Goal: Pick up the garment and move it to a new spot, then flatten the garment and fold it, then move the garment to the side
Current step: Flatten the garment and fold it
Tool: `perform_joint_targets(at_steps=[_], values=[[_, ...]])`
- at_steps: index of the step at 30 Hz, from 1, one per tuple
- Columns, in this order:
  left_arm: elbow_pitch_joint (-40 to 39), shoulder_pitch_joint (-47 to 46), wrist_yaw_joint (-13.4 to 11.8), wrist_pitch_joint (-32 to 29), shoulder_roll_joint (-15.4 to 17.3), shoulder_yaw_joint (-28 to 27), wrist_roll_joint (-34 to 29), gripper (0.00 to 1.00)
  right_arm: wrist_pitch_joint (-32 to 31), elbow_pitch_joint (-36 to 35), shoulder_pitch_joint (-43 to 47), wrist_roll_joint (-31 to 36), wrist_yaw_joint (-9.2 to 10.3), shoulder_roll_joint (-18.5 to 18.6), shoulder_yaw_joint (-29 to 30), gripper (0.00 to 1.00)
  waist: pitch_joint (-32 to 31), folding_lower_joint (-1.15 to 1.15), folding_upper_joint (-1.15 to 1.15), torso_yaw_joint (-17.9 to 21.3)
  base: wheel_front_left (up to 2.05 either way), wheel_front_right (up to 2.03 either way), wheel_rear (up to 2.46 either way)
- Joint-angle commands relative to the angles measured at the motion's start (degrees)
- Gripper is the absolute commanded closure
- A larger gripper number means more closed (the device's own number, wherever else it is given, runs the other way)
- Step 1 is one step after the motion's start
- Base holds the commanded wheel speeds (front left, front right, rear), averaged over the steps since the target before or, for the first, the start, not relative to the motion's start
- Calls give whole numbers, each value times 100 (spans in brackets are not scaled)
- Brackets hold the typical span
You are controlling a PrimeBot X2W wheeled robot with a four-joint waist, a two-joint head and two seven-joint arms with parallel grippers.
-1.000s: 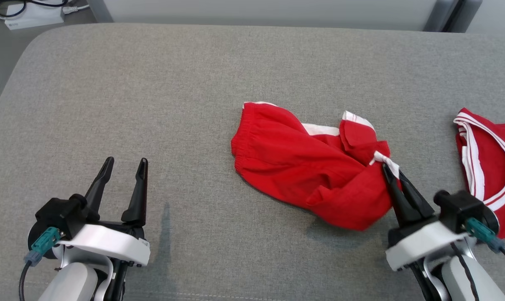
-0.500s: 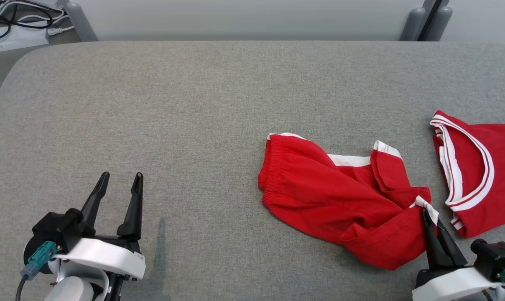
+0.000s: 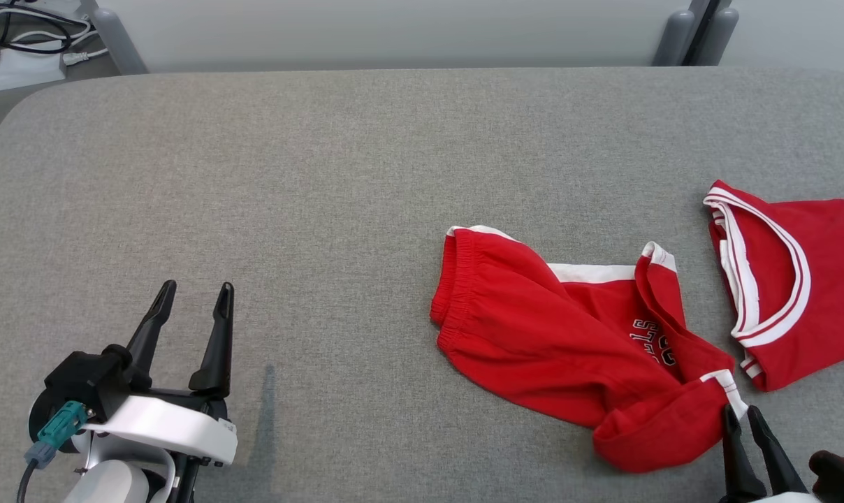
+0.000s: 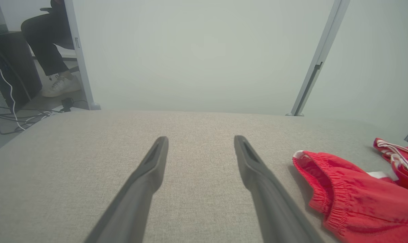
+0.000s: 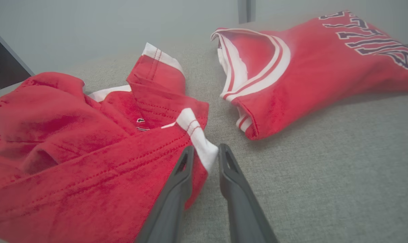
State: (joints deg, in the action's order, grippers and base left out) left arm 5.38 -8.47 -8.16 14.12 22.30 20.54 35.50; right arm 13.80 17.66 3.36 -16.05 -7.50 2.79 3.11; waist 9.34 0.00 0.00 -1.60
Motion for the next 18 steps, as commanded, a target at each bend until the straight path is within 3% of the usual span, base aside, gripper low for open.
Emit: perform_joint_targets(at_steps=[1, 9, 18], values=[[-179, -121, -63, -3, 182, -242, -29, 0, 69, -38, -1, -47, 1, 45, -85, 1, 4, 0, 0, 27, 0, 0, 0], [-298, -95, -126, -53, 234, -236, -34, 0, 106, -72, 151, -186, 1, 13, 357, 0, 16, 0, 0, 77, 0, 0, 0], [-466, -9, -246, -76, 284, -265, -40, 0, 111, -1614, -86, 123, 1, 10, 175, 0, -45, 0, 0, 82, 0, 0, 0]])
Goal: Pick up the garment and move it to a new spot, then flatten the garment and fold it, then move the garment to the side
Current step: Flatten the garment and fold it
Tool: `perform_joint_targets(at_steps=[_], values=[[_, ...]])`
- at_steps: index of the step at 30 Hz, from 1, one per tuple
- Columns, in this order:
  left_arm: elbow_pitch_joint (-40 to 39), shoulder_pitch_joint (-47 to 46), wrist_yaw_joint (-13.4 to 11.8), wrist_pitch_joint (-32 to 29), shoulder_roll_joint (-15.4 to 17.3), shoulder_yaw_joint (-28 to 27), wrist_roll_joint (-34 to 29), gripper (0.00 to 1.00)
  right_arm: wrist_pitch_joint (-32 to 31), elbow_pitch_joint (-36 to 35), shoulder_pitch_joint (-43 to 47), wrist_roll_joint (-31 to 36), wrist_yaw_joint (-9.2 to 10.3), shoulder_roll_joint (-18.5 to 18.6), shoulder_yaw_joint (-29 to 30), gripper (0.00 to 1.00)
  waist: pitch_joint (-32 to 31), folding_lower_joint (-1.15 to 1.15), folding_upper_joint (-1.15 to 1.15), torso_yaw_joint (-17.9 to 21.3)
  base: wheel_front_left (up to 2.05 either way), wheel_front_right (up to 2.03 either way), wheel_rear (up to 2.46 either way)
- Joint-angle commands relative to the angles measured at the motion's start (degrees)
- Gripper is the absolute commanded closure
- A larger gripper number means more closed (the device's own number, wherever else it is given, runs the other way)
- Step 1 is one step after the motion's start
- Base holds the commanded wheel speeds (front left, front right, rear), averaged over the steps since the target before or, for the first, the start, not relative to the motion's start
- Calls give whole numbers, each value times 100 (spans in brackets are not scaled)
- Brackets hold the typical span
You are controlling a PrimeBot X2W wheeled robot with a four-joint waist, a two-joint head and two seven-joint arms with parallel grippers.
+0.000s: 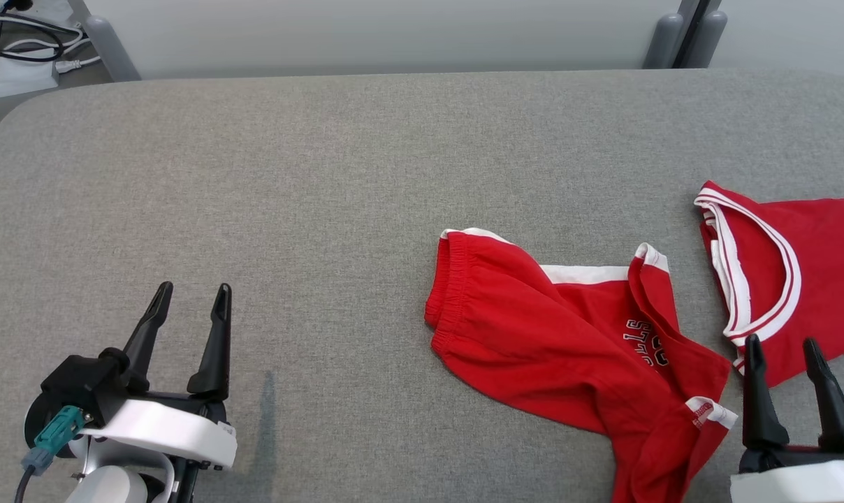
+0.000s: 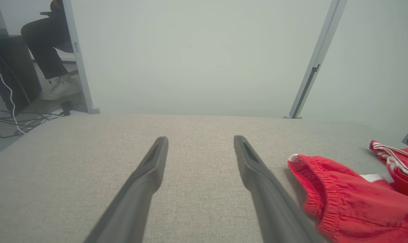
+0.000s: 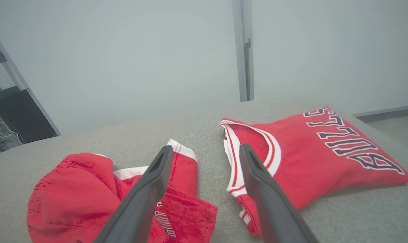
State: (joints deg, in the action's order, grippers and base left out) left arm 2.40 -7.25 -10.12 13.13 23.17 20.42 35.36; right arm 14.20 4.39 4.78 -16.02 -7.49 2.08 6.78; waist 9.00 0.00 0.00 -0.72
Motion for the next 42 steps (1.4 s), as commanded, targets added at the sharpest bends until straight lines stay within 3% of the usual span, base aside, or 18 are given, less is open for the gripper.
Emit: perform_joint_targets(at_steps=[1, 5, 8, 12, 16, 26, 31, 32, 33, 34, 42], values=[[-185, -123, -63, 15, 201, -250, -29, 0, 39, -446, -274, 191, 0, 81, -259, 0, -23, 0, 0, -13, 0, 0, 0], [-249, -96, -98, -2, 198, -242, -26, 0, -96, -832, -450, 384, 0, 80, -653, 0, -49, 0, 0, -35, 0, 0, 0], [-308, -87, -129, -31, 185, -207, -36, 0, -338, -951, -655, 502, 0, 177, -1537, 0, -68, 0, 0, -85, 0, 0, 0], [-379, -127, -137, -77, 160, -128, -64, 0, -561, -657, -959, 392, 0, 348, -2818, 0, -57, 0, 0, -224, 0, 0, 0], [-391, -173, -125, -73, 126, -72, -77, 0, -613, -39, -1299, 235, 0, 461, -3557, 0, -34, 0, 0, -383, 0, 0, 0], [-264, -271, -6, 16, -14, 44, -77, 0, -601, 2080, -2347, 225, 0, 410, -4164, 0, 116, 0, 0, -722, 0, 0, 0], [-177, -325, 40, 57, -70, 52, -71, 0, -814, 3014, -2794, 529, 0, 306, -4149, 0, 138, 0, 0, -772, 0, 0, 0], [-165, -336, 49, 63, -79, 53, -71, 0, -820, 3141, -2862, 548, 0, 274, -4147, 12, 143, 0, 0, -780, 0, 0, 0], [-153, -350, 58, 70, -88, 53, -72, 0, -819, 3256, -2929, 573, 0, 247, -4137, 59, 146, 0, 0, -788, 0, 0, 0], [-138, -362, 68, 77, -96, 51, -71, 0, -821, 3357, -2986, 588, 0, 222, -4132, 100, 144, 0, 0, -795, 0, 0, 0], [-48, -405, 115, 124, -147, 7, -75, 0, -631, 3514, -3328, 462, 0, 107, -4099, 100, 157, 0, 0, -827, 0, 0, 0]])
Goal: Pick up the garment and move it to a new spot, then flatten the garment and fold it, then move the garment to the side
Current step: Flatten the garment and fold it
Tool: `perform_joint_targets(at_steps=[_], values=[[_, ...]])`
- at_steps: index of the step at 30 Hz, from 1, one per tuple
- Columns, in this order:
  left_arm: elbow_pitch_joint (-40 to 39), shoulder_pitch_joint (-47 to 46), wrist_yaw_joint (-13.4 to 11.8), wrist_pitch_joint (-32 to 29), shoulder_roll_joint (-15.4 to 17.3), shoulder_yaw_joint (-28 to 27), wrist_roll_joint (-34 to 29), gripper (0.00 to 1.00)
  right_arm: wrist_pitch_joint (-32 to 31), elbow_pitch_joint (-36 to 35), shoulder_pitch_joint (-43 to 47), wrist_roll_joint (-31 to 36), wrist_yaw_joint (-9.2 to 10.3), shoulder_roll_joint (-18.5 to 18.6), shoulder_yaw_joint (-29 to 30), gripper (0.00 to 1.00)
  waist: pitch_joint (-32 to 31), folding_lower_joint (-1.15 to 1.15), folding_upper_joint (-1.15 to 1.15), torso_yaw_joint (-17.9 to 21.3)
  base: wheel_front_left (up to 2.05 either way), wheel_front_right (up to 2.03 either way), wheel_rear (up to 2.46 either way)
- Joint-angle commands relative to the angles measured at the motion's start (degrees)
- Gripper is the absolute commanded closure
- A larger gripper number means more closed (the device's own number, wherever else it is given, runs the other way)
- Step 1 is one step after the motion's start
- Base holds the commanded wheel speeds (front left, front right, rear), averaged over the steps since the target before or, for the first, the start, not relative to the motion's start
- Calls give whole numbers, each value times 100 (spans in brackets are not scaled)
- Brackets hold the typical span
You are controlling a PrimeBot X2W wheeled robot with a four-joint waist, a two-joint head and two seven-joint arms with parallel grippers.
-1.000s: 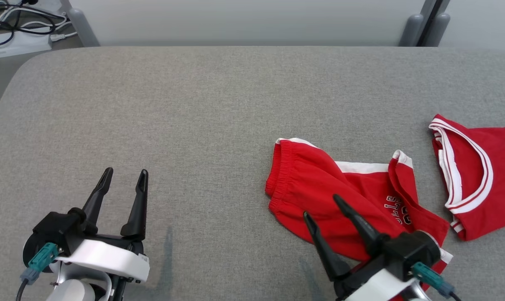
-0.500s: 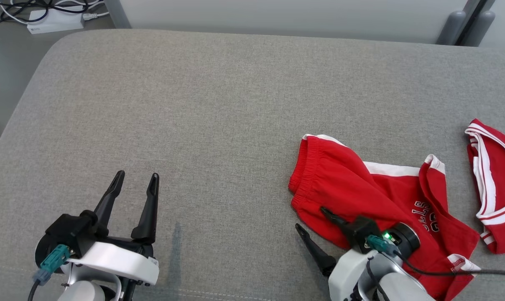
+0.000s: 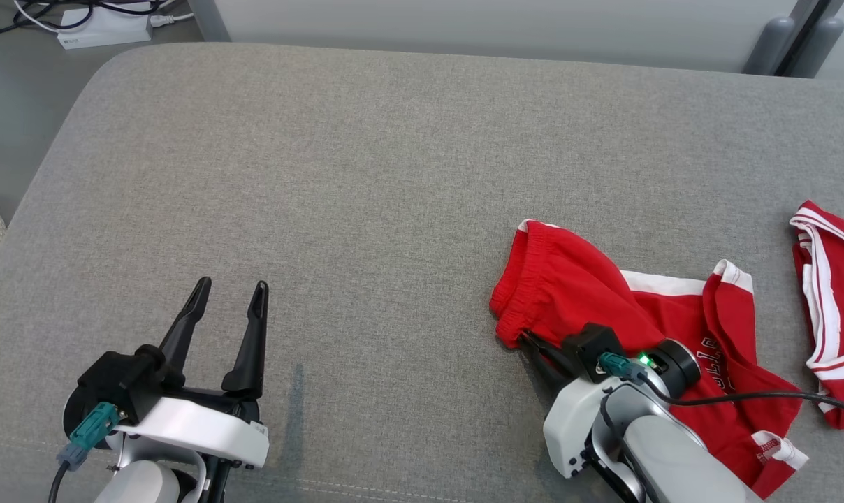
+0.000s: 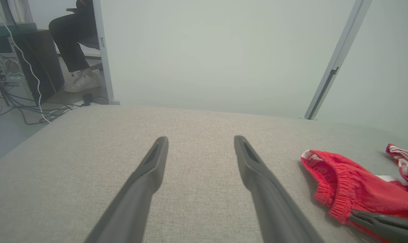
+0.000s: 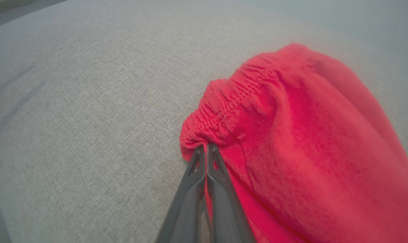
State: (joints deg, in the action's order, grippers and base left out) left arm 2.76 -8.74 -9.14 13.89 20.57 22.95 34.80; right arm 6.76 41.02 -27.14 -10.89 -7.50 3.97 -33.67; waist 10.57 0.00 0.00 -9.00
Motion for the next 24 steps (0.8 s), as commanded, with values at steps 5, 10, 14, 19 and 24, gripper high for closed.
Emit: perform_joint_targets(at_steps=[5, 10, 14, 19, 24], values=[[-21, -268, 48, 69, 76, -274, -25, 0, 222, -495, -345, -316, 1, -103, -336, 100, -7, 0, 0, -11, 0, 0, 0], [43, -314, 93, 80, 30, -272, -37, 0, 241, -1023, -678, -835, 1, -107, -1026, 100, 2, 0, 0, -70, 0, 0, 0], [130, -393, 169, 90, -56, -236, -57, 0, 218, -1332, -1202, -1338, 1, -108, -1645, 100, 22, 0, 0, -232, 0, 0, 0], [241, -512, 266, 100, -229, -186, -95, 0, 250, -1252, -1912, -1920, 1, -108, -2165, 100, 75, 0, 0, -521, 0, 0, 0], [392, -668, 419, 106, -453, -51, -174, 0, 286, -468, -2472, -2409, 1, -109, -2539, 100, 159, 0, 0, -849, 0, 0, 0]])
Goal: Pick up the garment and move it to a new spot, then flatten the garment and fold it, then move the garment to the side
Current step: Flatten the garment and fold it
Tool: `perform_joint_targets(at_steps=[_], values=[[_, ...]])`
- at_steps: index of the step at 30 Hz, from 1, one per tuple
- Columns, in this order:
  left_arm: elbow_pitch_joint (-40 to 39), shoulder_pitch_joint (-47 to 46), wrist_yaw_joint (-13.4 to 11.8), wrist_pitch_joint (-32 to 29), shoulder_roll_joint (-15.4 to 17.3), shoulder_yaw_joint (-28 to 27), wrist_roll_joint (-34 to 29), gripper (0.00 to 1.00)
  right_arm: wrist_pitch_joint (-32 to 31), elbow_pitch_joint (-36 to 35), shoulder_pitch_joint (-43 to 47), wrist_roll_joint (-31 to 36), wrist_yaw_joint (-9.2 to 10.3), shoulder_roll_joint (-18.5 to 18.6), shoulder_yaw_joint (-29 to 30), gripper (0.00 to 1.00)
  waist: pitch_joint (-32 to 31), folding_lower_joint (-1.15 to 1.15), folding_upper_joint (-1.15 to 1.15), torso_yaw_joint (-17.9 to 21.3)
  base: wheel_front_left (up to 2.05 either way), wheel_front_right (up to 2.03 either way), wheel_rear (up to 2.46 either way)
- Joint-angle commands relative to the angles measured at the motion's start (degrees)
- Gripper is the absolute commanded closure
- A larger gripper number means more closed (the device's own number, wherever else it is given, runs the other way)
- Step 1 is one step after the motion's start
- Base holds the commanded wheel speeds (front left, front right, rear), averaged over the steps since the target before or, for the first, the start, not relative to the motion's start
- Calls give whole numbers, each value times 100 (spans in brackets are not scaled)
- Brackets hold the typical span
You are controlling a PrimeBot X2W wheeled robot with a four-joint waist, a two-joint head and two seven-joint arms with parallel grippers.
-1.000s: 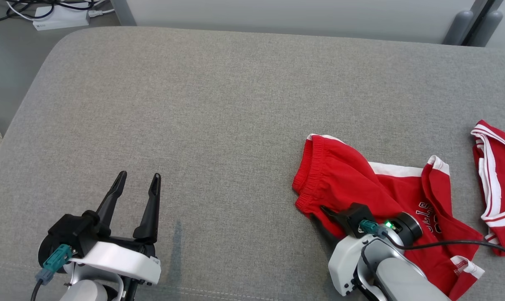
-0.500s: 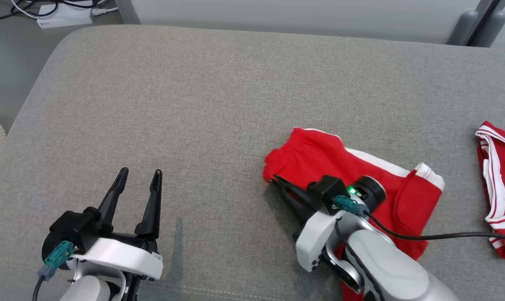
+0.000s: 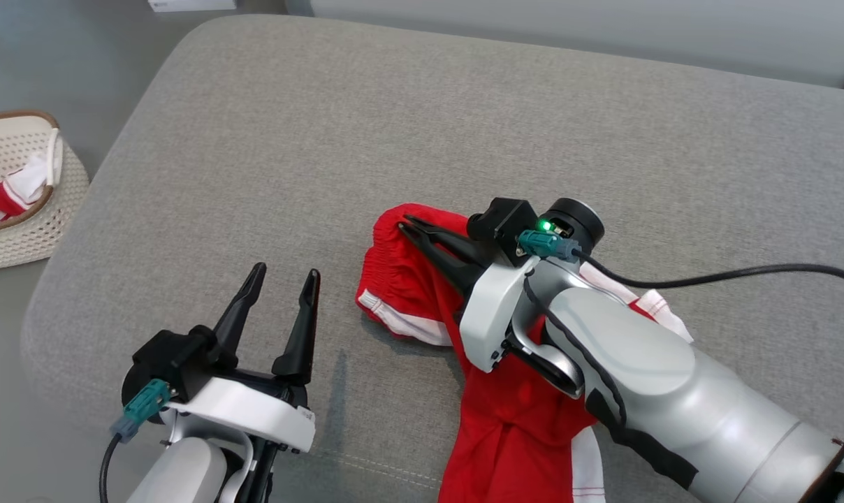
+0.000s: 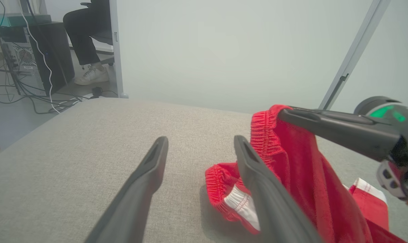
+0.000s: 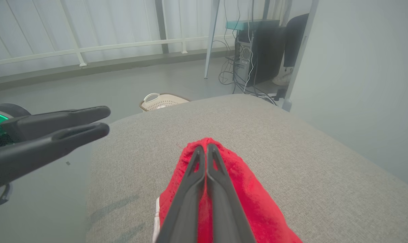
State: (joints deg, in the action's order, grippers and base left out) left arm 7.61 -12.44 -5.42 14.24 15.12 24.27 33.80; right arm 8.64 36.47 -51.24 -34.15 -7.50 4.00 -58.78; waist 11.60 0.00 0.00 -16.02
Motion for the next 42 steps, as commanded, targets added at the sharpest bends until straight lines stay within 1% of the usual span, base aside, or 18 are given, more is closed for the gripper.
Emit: perform_joint_targets(at_steps=[1, 4, 5, 6, 7, 11, 15, 17, 19, 22, 25, 26, 30, 35, 38, 42], values=[[-54, -329, 86, 71, 47, -155, -89, 0, 119, 181, -146, -160, 1, -112, -98, 100, 71, 0, 0, -208, 0, 0, 0], [57, -418, 199, 73, -65, -100, -130, 0, 117, 765, -361, -405, 1, -112, -275, 100, 133, 0, 0, -345, 0, 0, 0], [91, -450, 236, 73, -99, -90, -145, 0, 122, 931, -400, -522, 1, -112, -309, 80, 146, 0, 0, -373, 0, 0, 0], [123, -476, 273, 74, -128, -79, -163, 0, 152, 1092, -467, -572, 1, -112, -351, 56, 162, 0, 0, -395, 0, 0, 0], [155, -501, 305, 74, -153, -72, -184, 0, 230, 1167, -502, -671, 1, -112, -366, 0, 173, 0, 0, -409, 0, 0, 0], [241, -511, 375, 74, -197, -128, -263, 0, 460, 1360, -590, -954, 1, -112, -452, 0, 161, 0, 0, -325, 0, 0, 0], [286, -409, 381, 75, -158, -241, -326, 0, 618, 1320, -494, -1080, 1, -85, -270, 0, 72, 0, 0, -110, 0, 0, 0], [285, -344, 373, 75, -126, -291, -351, 0, 630, 961, -349, -1022, 1, 75, 195, 0, 17, 0, 0, 11, 0, 0, 0], [268, -276, 361, 75, -82, -337, -370, 0, 632, 415, 2, -745, 1, 345, 876, 0, -40, 0, 0, 140, 0, 0, 0], [239, -178, 321, 73, 13, -395, -386, 0, 634, -533, 881, -178, 1, 694, 2040, 0, -137, 0, 0, 354, 0, 0, 0], [182, -81, 252, 50, 139, -485, -375, 0, 634, -1485, 1927, 432, 1, 860, 3055, 0, -225, 0, 0, 582, 0, 0, 0], [182, -81, 252, 50, 139, -485, -375, 0, 634, -1485, 1927, 432, 1, 860, 3055, 0, -225, 0, 0, 582, 0, 0, 0], [54, 74, 149, -21, 311, -590, -365, 0, 635, -2438, 3239, 1089, 1, 833, 3997, 0, -339, 0, 0, 865, 0, 0, 0], [-209, 319, -5, -98, 462, -702, -341, 0, 635, -3393, 4545, 1773, 1, 612, 4709, 0, -448, 0, 0, 1075, 0, 0, 0], [-380, 475, -127, -153, 546, -768, -346, 0, 635, -3827, 5107, 2110, 1, 447, 4971, 0, -521, 0, 0, 1164, 0, 0, 0], [-568, 652, -234, -276, 672, -810, -358, 0, 635, -4159, 5630, 2421, 1, 345, 4982, 0, -607, 0, 0, 1221, 0, 0, 0]])
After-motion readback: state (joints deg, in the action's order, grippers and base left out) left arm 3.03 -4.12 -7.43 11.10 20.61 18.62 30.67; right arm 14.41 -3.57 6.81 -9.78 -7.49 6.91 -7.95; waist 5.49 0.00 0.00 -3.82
